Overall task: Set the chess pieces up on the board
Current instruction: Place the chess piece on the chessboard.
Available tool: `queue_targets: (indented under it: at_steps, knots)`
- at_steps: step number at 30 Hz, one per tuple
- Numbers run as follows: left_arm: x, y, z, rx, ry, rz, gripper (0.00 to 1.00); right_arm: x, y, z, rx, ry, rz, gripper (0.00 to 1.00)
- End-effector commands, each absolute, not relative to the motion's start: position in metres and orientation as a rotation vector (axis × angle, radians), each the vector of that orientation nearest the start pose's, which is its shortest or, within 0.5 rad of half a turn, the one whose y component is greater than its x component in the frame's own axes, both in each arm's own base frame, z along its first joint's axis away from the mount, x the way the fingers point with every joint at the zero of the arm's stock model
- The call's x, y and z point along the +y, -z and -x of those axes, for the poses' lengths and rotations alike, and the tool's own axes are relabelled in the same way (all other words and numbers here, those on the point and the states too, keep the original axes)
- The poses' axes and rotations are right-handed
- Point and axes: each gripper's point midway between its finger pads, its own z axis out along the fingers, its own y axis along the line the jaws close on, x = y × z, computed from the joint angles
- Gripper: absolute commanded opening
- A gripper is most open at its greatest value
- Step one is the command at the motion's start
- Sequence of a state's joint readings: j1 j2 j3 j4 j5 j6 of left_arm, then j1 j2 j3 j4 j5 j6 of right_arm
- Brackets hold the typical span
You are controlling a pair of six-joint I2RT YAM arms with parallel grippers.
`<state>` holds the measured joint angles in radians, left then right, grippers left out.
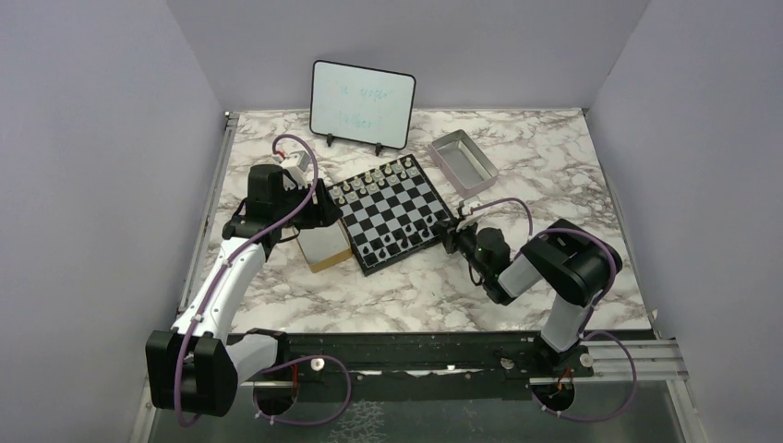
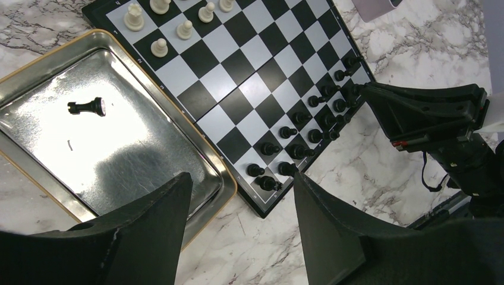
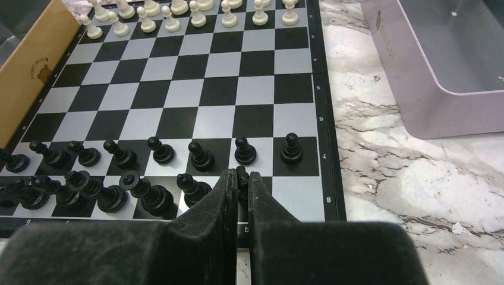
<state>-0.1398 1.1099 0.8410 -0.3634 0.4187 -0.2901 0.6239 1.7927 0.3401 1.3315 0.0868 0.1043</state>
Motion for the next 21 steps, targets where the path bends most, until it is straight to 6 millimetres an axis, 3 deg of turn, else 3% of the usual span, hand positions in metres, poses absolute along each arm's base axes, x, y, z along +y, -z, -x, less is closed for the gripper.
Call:
queue_targets:
  at_steps: [1,21]
  knots:
    - [-0.1286,-0.1785,-0.302,2.204,0.706,-0.105,0.65,0.2377,-0.0591,-0.3368,1.677,-0.486,0.409,0.11]
    - [-0.1283,-0.177,-0.3022,2.21,0.704,-0.104,0.65,0.2379,-0.0503,-0.3332,1.715,-0.477,0.434,0.15]
